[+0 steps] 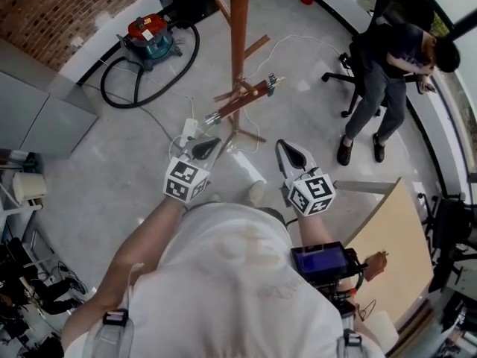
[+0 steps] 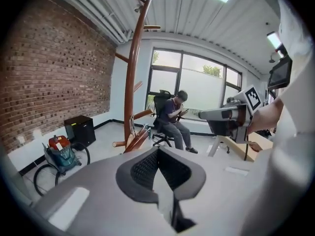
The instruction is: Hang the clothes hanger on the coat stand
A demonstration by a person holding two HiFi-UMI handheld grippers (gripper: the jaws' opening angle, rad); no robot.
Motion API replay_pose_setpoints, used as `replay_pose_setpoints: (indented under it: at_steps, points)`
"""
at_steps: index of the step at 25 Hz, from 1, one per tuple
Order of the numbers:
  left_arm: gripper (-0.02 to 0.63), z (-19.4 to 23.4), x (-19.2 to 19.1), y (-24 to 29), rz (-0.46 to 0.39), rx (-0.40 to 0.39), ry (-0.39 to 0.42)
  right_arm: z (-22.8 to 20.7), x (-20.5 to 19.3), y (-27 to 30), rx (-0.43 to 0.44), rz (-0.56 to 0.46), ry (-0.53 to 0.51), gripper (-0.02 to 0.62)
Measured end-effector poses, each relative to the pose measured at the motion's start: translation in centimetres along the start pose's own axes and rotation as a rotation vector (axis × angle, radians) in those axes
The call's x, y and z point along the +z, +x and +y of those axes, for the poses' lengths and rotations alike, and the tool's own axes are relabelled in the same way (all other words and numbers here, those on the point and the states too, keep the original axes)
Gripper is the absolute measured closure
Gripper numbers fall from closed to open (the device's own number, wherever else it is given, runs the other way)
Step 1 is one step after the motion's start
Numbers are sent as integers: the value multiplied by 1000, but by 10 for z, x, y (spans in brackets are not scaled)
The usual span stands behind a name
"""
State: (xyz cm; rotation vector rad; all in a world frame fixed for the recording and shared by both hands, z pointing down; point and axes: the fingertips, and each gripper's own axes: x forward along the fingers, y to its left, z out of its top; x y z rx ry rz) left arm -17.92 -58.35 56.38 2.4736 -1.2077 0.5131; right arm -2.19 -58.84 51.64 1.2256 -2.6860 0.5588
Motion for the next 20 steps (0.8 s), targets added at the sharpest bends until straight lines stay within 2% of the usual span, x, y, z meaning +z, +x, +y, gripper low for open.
replay_pose_setpoints:
  at_steps: [8,14,20]
  points:
    - [604,-10,-17,-28,-17,-55,0,39,-13,-21,-51,-34,6,582]
    - [604,-13,-19,-43,-29,-90,33,59,-16,-31,-88,-49,5,583]
    - [604,-15,-21,-53,-37,-109,57,80,-16,-35,-71,-53,-31,581]
